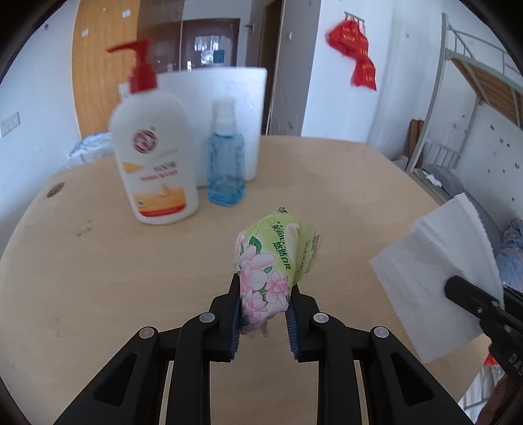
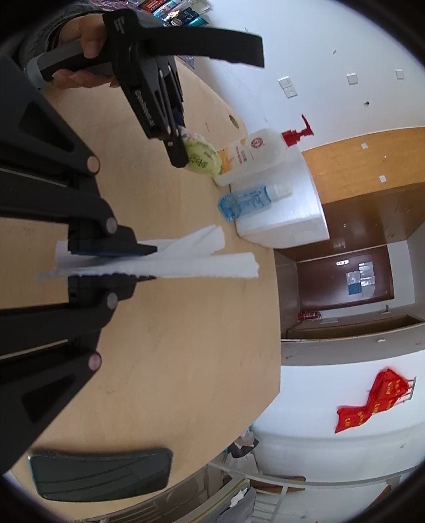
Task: Organize soft objects
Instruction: 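Close the left gripper on the pink-flowered tissue pack and lift it, then carry the tissue pack and white tissue over the white foam box with both grippers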
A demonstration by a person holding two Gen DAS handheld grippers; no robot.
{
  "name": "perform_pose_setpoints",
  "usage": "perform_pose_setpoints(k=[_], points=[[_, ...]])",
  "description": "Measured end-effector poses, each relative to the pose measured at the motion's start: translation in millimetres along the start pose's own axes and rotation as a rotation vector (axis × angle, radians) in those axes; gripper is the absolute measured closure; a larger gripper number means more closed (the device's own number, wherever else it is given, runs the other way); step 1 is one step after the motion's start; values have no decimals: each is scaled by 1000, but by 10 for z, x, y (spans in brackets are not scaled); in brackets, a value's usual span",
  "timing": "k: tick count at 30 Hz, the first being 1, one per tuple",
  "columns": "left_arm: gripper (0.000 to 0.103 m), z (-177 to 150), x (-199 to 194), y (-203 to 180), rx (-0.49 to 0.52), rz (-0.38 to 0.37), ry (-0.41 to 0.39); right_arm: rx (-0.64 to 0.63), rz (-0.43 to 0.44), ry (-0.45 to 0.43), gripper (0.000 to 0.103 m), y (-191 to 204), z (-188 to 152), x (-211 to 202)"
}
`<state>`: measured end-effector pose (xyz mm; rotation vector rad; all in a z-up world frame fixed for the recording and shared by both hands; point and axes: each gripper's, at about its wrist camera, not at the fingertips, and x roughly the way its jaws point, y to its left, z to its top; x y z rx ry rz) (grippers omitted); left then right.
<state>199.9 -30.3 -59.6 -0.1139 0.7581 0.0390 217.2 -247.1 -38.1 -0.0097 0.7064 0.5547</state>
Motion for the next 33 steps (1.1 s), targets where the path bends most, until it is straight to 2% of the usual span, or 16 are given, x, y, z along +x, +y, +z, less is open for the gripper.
perform_pose_setpoints(k=[4,8,16,24,33], points=[[78,-44,-205,139,-17,8,-34,-24,14,-10,94,135,20,-31],[78,-126,-455,341,-22,54,-81,-26,10,-22,94,236,16,-62],[78,-270,-795,660,-42,102,-126,-30,28,-41,94,447,3,-118],[78,-373,-1099,778,-47,130,-179,-45,63,-58,94,692,62,-147],[78,-378,-1249,904,-61,149,-208,-79,96,-66,94,921,163,-106]])
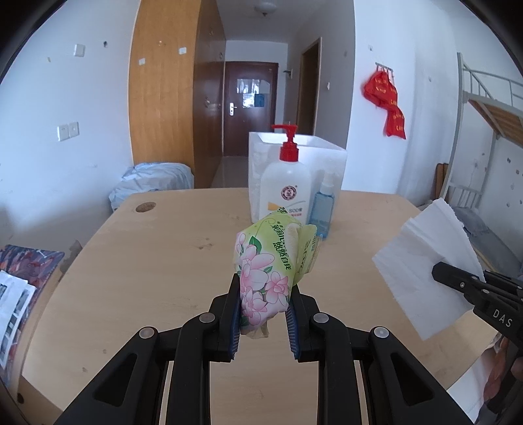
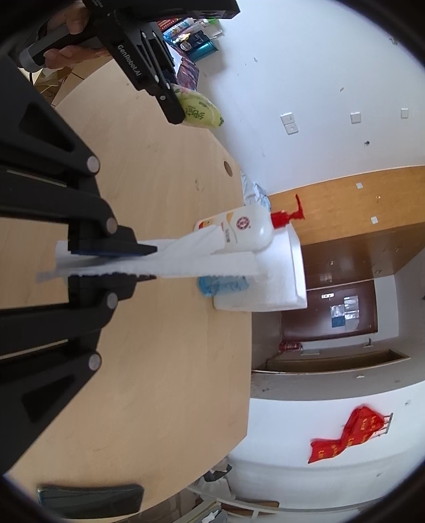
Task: Organize soft objects
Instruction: 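Carry the tissue pack and white tissue over the white foam box with both grippers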
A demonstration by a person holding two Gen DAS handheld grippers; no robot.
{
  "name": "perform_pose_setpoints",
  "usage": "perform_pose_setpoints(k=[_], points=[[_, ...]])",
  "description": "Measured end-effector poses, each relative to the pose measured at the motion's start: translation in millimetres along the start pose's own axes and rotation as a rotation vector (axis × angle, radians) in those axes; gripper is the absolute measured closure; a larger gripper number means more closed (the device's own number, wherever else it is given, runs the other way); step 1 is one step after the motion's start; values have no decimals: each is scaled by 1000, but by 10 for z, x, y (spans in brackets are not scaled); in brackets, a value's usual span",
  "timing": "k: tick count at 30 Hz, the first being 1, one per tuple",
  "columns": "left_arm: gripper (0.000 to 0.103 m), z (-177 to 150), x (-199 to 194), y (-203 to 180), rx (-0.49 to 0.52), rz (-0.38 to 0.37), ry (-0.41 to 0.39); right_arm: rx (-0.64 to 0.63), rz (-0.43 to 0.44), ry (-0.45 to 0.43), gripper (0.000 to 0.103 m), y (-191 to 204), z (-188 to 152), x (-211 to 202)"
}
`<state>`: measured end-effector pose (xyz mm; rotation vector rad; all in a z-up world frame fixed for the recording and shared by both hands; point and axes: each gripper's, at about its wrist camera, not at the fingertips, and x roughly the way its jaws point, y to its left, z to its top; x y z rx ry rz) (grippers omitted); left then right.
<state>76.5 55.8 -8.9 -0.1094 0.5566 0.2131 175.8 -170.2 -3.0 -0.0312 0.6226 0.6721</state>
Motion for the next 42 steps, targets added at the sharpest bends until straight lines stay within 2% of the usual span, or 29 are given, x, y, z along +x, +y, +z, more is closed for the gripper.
perform_pose_setpoints(k=[10,20,32,42], points=[[78,36,-2,50,-16,14,-13,-16,-2,-3,94,24,31,7],[78,130,-22,228,-33,45,-32,1,-66,-18,94,-156,85,-48],[78,531,78,458,-42,72,-67,13,-124,-52,94,-420,414,-27],[78,778,271,460,-31,73,-66,4,-148,-70,94,-534,685,76]])
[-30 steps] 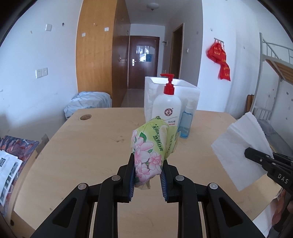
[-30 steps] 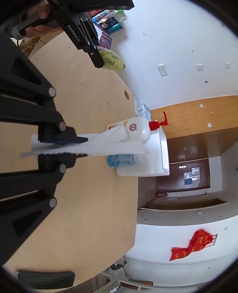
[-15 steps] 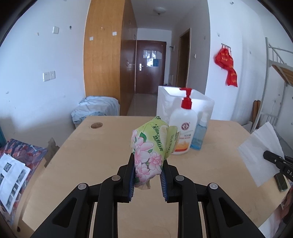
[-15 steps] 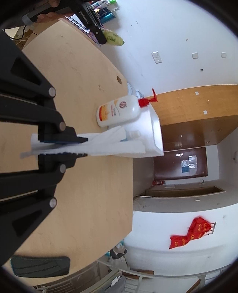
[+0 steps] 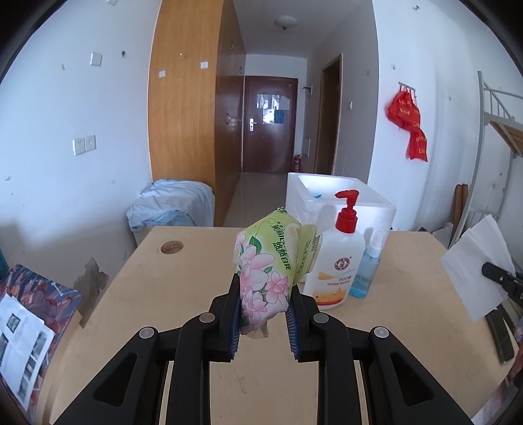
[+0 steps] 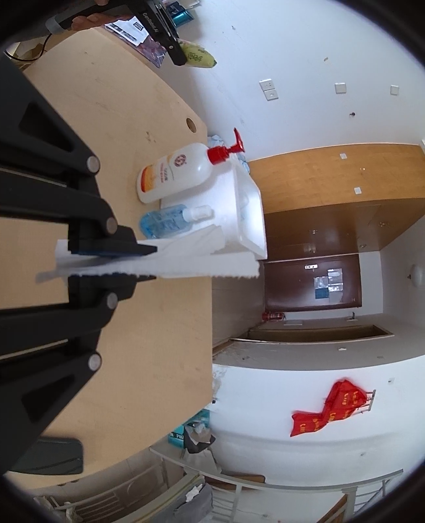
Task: Organize soft objects
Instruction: 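Carry the tissue pack and white tissue over the white foam box with both grippers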
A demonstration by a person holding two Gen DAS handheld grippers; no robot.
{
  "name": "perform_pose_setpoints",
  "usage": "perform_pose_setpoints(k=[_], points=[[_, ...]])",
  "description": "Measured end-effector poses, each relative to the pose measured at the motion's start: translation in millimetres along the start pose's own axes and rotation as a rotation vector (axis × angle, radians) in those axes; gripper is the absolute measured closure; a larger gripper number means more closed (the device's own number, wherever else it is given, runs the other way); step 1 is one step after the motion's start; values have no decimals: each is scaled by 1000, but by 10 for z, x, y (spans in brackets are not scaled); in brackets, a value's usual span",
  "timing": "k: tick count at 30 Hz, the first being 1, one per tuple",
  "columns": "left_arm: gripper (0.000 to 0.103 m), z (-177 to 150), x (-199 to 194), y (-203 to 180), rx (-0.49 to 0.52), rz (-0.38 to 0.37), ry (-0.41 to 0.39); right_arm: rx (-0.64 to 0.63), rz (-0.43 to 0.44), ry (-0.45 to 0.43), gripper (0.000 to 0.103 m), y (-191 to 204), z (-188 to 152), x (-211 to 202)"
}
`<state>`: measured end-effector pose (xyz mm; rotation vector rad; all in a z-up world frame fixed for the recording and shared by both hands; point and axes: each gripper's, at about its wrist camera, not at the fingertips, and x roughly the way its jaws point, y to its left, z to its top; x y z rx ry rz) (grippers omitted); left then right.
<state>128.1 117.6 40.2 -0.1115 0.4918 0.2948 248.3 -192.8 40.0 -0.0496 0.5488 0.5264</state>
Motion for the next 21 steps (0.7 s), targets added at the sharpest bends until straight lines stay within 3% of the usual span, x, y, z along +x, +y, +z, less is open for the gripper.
perform_pose_setpoints(k=[10,21], points=[[78,132,191,63,4,7,17,-7,-18,6,94,-102,142,111],[78,489,522,213,4,27,23,-11,-34,2,94,-238,484,444]])
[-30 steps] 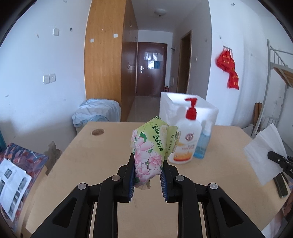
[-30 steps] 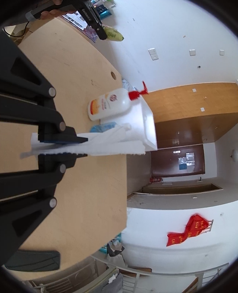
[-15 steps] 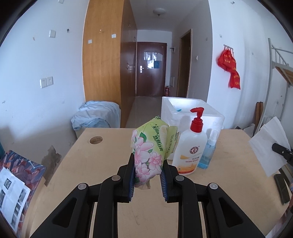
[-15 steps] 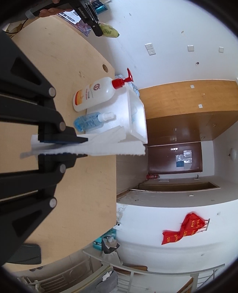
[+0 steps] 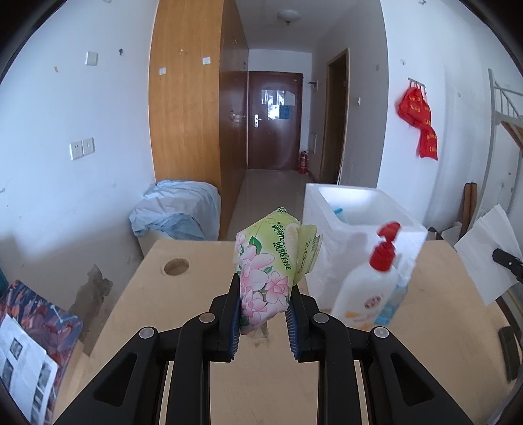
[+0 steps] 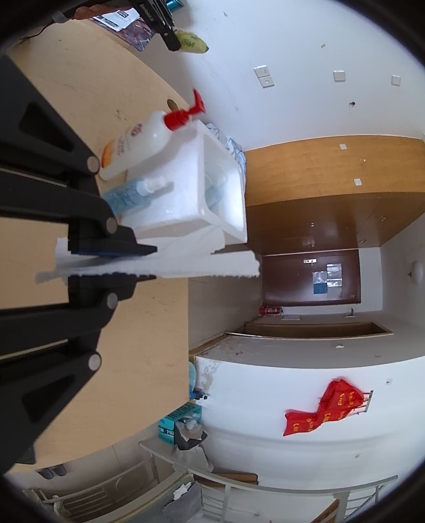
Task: Organize soft objects
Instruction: 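Carry the tissue pack and white tissue over the white foam box with both grippers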
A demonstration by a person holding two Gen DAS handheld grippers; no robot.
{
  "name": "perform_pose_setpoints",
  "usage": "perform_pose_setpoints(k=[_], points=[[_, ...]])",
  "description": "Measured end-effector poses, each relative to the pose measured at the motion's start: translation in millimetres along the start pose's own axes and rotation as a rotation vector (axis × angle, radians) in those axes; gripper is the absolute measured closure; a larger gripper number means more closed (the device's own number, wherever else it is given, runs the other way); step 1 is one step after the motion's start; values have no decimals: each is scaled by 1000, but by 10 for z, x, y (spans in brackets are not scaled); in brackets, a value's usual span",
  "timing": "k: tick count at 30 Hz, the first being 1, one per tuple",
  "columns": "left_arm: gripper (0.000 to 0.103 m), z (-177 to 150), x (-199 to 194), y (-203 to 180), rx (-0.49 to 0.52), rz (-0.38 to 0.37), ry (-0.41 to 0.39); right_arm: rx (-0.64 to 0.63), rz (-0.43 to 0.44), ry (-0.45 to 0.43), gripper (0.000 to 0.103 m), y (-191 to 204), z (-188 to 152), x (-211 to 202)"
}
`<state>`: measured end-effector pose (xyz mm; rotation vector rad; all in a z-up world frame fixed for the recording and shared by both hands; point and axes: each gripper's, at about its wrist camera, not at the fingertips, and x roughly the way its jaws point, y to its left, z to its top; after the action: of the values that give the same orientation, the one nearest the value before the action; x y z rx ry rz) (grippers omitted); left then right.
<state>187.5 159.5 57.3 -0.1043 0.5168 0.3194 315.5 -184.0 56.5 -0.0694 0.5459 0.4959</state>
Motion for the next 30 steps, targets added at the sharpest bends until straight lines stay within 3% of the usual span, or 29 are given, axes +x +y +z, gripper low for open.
perform_pose_setpoints(k=[18,30], points=[[78,599,917,20,57,-19,13,-1,-42,15,94,-228,567,763],[78,839,1612,56,41,-10,52,16,-69,54,94,-343,671,1214]])
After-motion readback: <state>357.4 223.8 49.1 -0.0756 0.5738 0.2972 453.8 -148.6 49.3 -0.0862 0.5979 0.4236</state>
